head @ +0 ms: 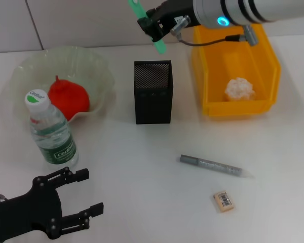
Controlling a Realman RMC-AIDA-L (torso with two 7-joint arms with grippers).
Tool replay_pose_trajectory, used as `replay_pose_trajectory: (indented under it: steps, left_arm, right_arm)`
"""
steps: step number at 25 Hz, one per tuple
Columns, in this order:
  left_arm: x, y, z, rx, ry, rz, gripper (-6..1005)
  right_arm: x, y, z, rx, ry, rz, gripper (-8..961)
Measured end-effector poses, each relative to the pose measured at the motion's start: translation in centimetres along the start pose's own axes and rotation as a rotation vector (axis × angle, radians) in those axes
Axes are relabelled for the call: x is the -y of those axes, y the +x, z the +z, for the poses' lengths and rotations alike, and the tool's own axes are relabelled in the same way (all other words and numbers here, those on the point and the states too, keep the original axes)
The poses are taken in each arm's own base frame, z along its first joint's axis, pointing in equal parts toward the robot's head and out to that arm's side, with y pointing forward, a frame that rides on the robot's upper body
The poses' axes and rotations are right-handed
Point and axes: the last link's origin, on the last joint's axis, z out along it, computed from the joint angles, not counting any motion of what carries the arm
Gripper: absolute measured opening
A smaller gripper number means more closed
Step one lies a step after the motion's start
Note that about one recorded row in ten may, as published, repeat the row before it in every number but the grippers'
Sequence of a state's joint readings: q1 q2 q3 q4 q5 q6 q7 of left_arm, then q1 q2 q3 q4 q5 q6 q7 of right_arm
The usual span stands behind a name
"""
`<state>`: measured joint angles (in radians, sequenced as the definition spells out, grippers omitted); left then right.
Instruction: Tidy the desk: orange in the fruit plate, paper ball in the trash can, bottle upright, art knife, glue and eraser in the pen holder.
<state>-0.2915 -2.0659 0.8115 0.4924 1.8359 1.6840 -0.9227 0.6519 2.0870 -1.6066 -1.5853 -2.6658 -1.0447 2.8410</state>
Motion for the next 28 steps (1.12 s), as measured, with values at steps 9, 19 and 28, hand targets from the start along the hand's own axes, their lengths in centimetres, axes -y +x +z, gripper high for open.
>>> replay_pose_trajectory:
  steps: [9, 19, 28]
  left_arm:
    - [0.2, 0.2, 0.1, -0.003, 0.002, -0.004, 802]
    - [0.7, 0.6, 0.4, -0.005, 0.002, 0.006, 802]
    - [0.8, 0.7, 0.3, -0.011, 0.006, 0.007, 802]
  right_arm:
    - [-0.5, 2.2, 1.6, 0.0, -0.003, 0.003, 207]
    - [-0.9, 3.6, 3.0, -0.005, -0.002, -0.001, 222]
    - [-1.5, 4.3, 3.6, -0.01, -0.01, -0.021, 235]
